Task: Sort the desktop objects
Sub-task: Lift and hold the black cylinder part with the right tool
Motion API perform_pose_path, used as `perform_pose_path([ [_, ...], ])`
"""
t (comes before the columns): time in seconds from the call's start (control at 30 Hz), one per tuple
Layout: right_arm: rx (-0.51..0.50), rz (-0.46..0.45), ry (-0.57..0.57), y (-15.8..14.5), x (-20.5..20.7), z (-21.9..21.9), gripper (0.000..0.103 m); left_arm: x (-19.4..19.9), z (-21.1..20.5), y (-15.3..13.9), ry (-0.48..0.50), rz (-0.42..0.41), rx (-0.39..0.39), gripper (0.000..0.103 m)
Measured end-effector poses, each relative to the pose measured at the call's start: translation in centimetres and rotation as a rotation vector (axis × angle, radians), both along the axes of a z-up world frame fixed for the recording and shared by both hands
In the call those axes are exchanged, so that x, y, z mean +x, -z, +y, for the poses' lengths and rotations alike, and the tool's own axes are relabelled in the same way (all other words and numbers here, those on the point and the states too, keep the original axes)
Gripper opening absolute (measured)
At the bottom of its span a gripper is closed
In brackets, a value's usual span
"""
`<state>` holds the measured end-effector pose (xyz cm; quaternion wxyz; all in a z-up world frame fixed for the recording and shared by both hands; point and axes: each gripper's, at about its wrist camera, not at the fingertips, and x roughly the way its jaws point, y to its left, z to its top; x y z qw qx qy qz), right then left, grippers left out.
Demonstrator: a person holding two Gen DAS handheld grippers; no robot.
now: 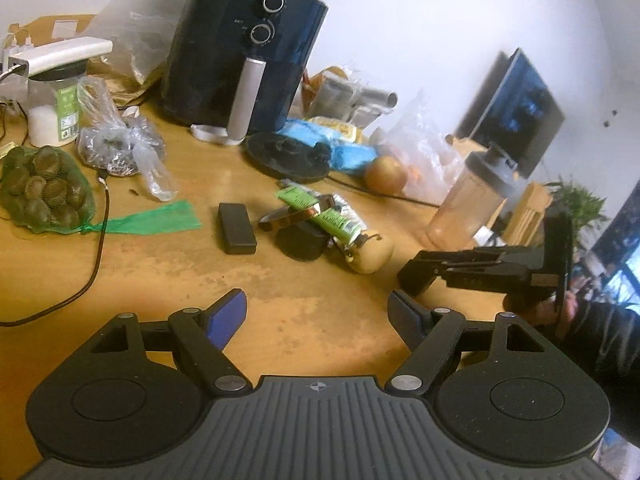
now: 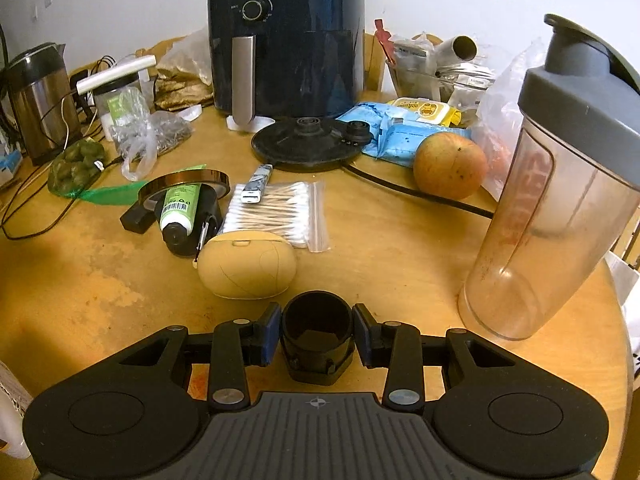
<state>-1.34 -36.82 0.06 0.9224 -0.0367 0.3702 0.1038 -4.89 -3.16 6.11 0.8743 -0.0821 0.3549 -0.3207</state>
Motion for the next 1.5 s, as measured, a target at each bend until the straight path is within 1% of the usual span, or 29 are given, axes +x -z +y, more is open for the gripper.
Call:
perform_pose_path([
  [0.2, -0.001, -0.003, -0.007, 0.0, 0.0, 0.0, 0.041, 0.6, 1.1, 0.7, 0.014, -0.002, -0.048, 0.078],
  [0.33, -0.009, -0.002, -0.006, 0.0, -0.1, 0.2, 0.041, 1.0, 1.5, 1.4, 0.018, 0.009, -0.065, 0.078],
  [0.53, 0.001, -0.001, 0.015, 0.0, -0.1, 0.2, 0.041, 1.0, 1.8, 2.1, 0.026, 0.025, -0.069, 0.078],
  [0.8, 0.001, 0.009, 0.062, -0.1, -1.2, -0.4, 0.04, 0.7, 1.7, 2.2, 0.061, 0.016, -0.076, 0.078],
  [1.03, -0.016, 0.018, 0.07, -0.2, -1.7, -0.5, 0.041, 0.2, 1.5, 2.2, 0.073, 0.018, -0.085, 0.078],
  [1.3, -0.032, 0.026, 0.055, -0.4, -1.7, -0.3, 0.04, -0.5, 1.3, 2.0, 0.055, -0.004, -0.072, 0.078],
  [1.5, 0.009, 0.024, 0.079, -1.0, -2.2, -1.2, 0.04, -0.8, 1.4, 1.8, 0.036, -0.011, -0.067, 0.078],
])
